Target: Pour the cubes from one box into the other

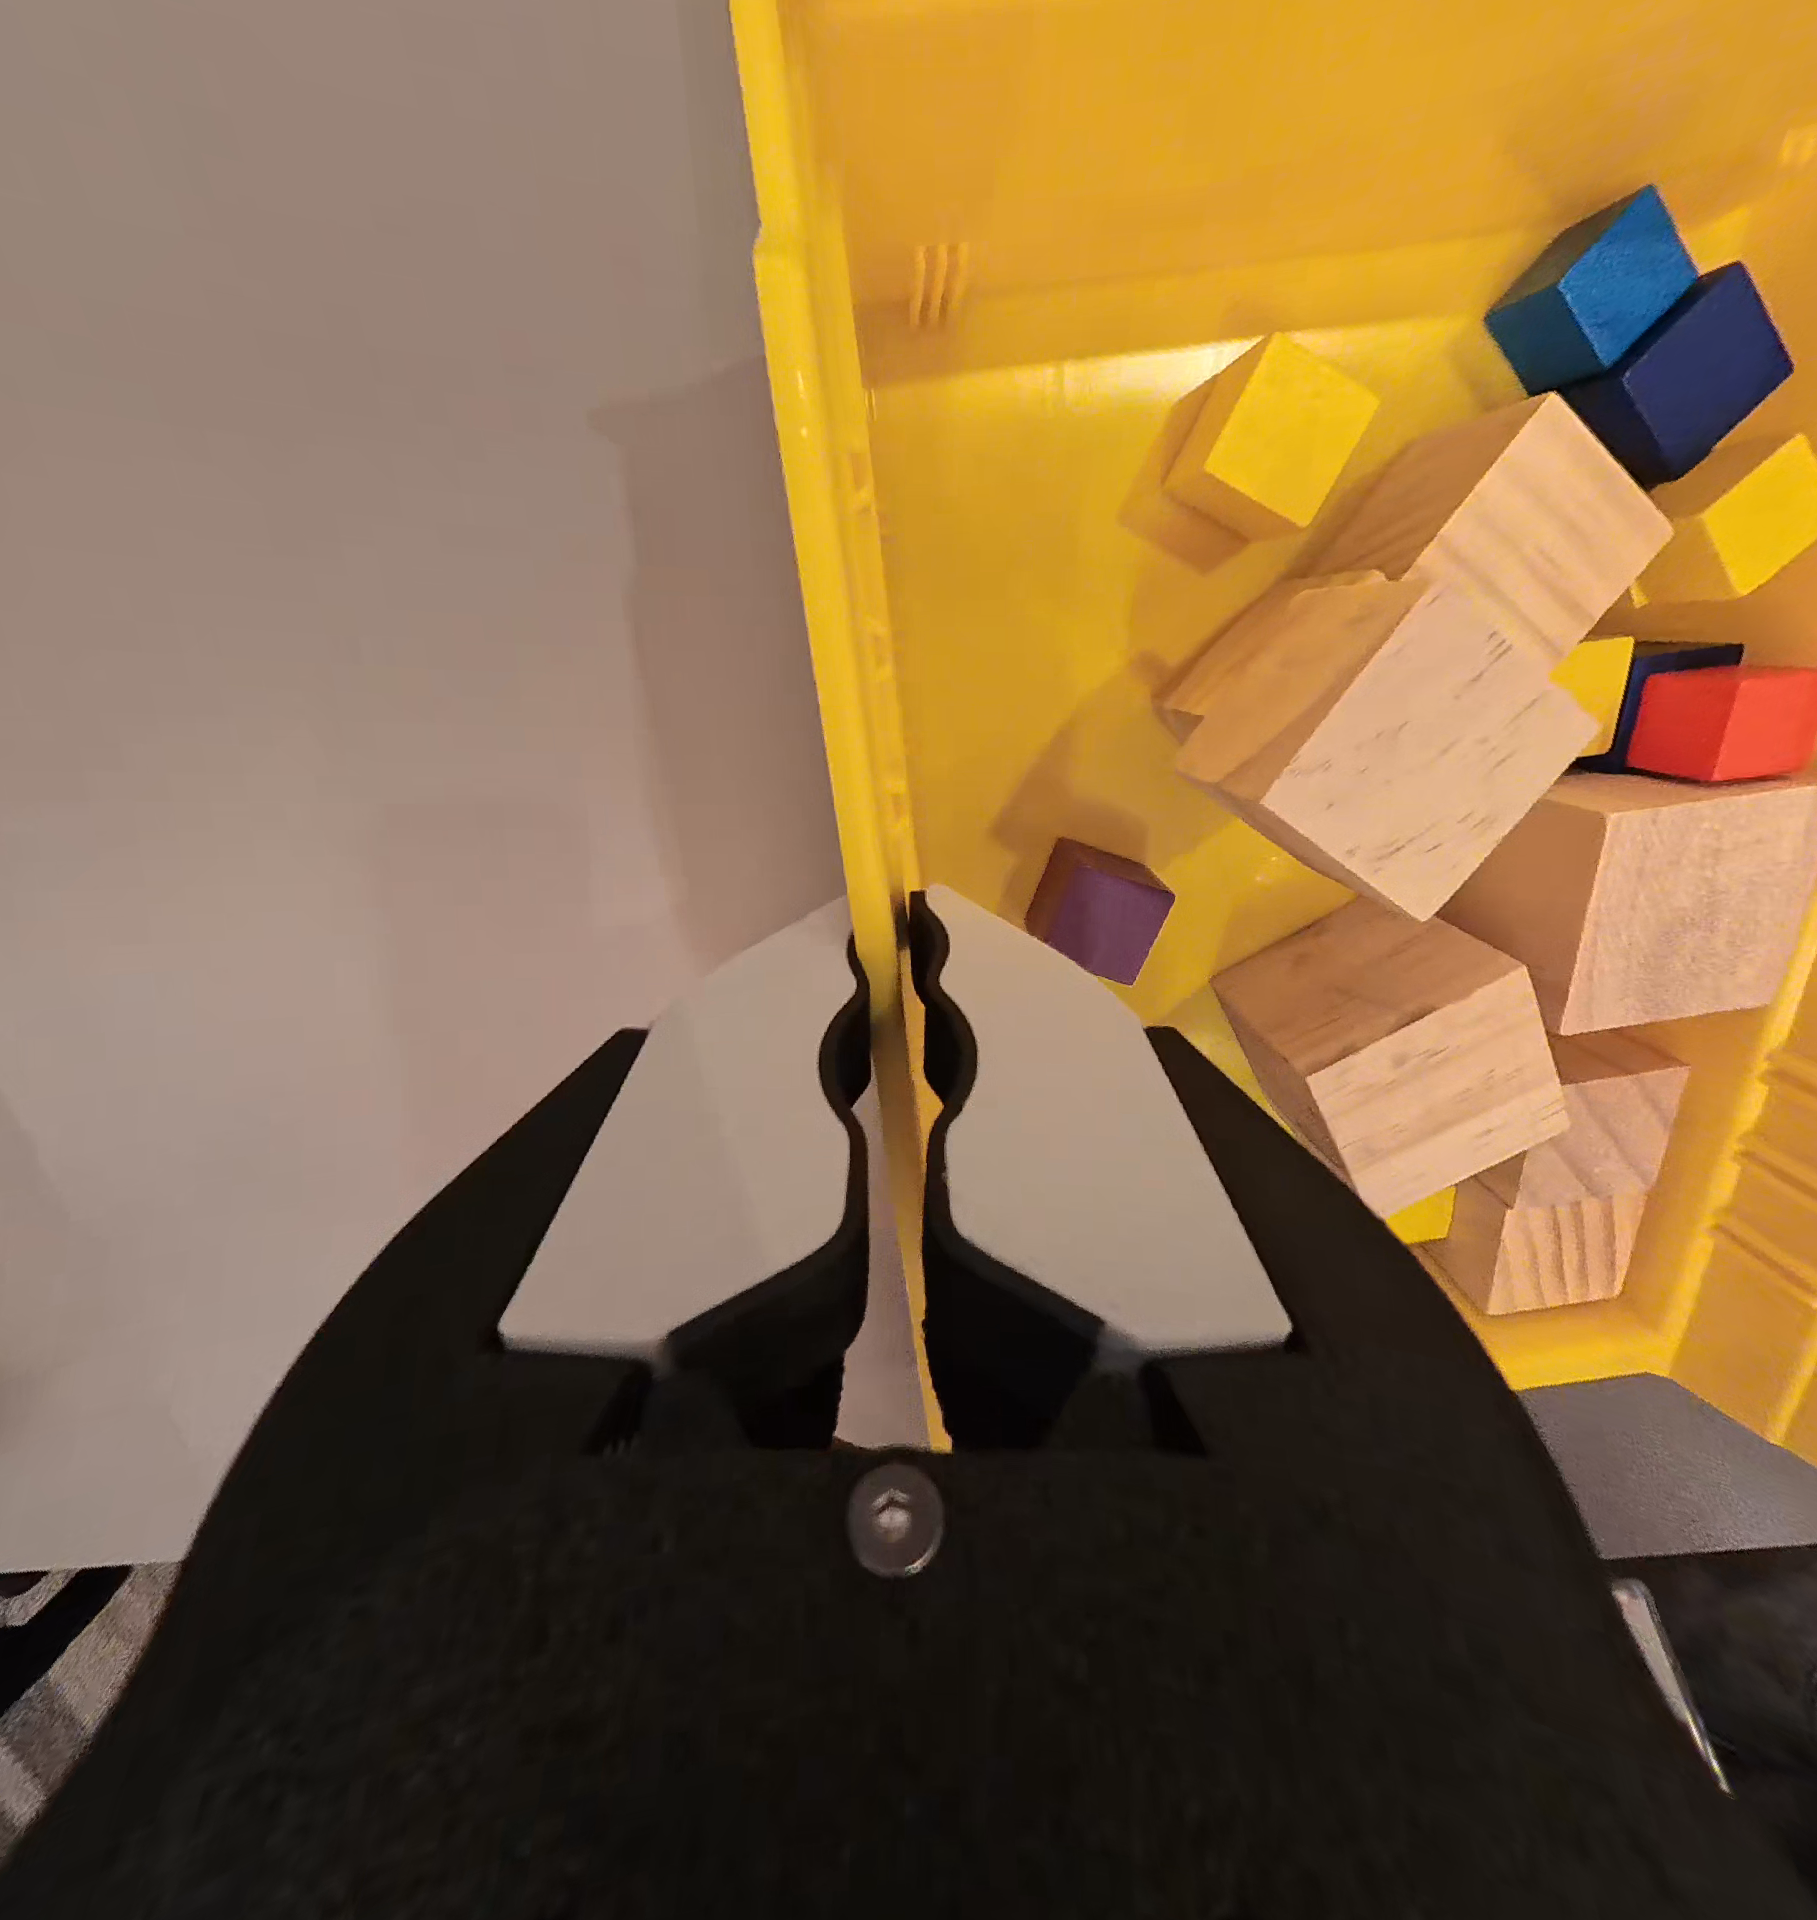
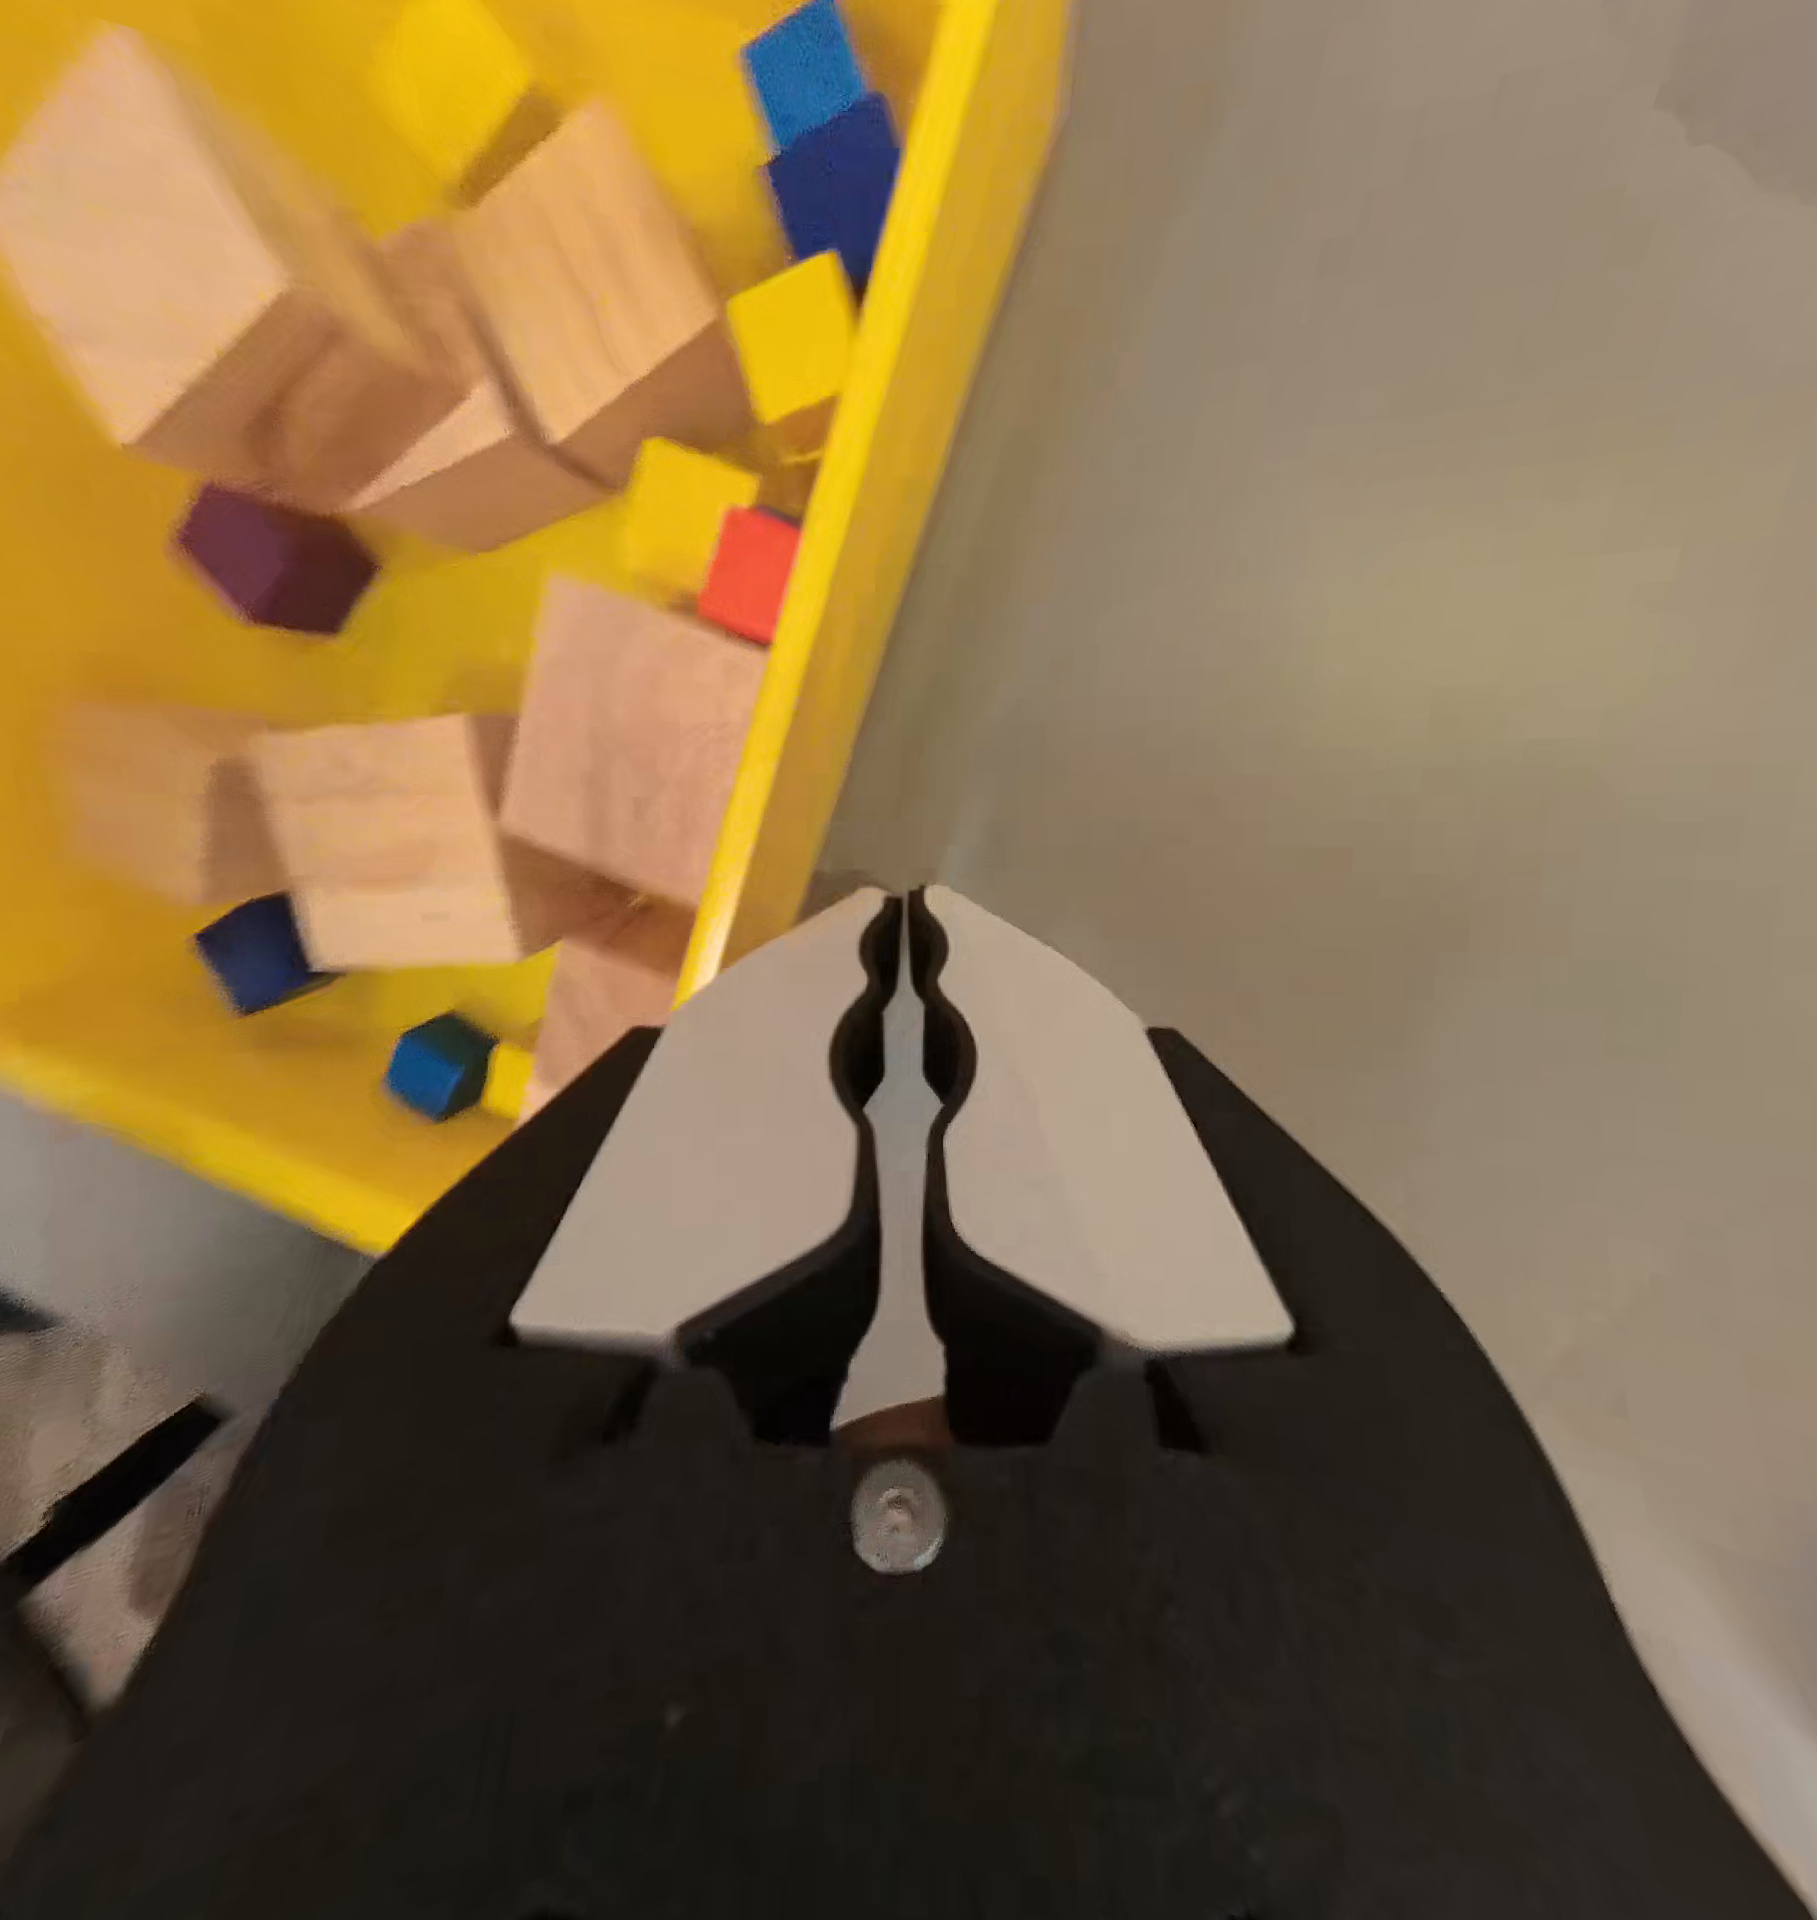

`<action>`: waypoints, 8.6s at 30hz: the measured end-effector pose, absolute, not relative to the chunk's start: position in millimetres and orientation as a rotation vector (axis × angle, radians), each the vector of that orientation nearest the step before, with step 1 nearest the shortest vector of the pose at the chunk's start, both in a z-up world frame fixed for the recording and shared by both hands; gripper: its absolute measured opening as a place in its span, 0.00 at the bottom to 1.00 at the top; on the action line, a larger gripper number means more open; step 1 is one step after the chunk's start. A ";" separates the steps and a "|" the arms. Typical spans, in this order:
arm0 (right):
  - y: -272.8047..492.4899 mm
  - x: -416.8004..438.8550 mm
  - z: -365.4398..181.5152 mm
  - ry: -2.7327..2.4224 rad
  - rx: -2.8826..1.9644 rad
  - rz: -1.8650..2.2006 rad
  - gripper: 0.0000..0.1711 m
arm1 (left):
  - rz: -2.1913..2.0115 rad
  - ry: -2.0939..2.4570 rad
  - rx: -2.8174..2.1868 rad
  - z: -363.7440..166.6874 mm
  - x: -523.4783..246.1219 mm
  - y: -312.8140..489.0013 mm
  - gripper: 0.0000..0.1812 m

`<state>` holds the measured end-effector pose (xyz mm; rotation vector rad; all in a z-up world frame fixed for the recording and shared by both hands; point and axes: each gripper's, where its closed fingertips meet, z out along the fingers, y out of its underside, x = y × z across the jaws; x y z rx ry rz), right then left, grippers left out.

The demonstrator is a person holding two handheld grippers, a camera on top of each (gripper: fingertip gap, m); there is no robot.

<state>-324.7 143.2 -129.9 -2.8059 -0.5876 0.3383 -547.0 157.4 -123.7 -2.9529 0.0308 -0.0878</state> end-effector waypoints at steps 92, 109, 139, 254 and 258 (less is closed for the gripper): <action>254.0 306.4 -10.4 0.303 -1.860 0.303 0.02 | 0.212 0.816 -1.664 83.6 143.3 298.5 0.02; 245.2 290.3 22.6 0.081 -1.583 0.107 0.04 | 0.219 0.611 -1.313 106.3 116.3 260.7 0.02; 247.3 284.5 54.3 -0.024 -1.519 -0.072 0.03 | 0.087 0.512 -1.395 96.6 97.7 269.4 0.02; 230.7 284.8 37.0 0.020 -1.631 0.072 0.03 | 0.138 0.660 -1.384 105.2 109.2 256.2 0.02; 232.0 279.0 48.2 -0.053 -1.586 0.012 0.03 | 0.124 0.593 -1.356 103.8 98.4 251.3 0.02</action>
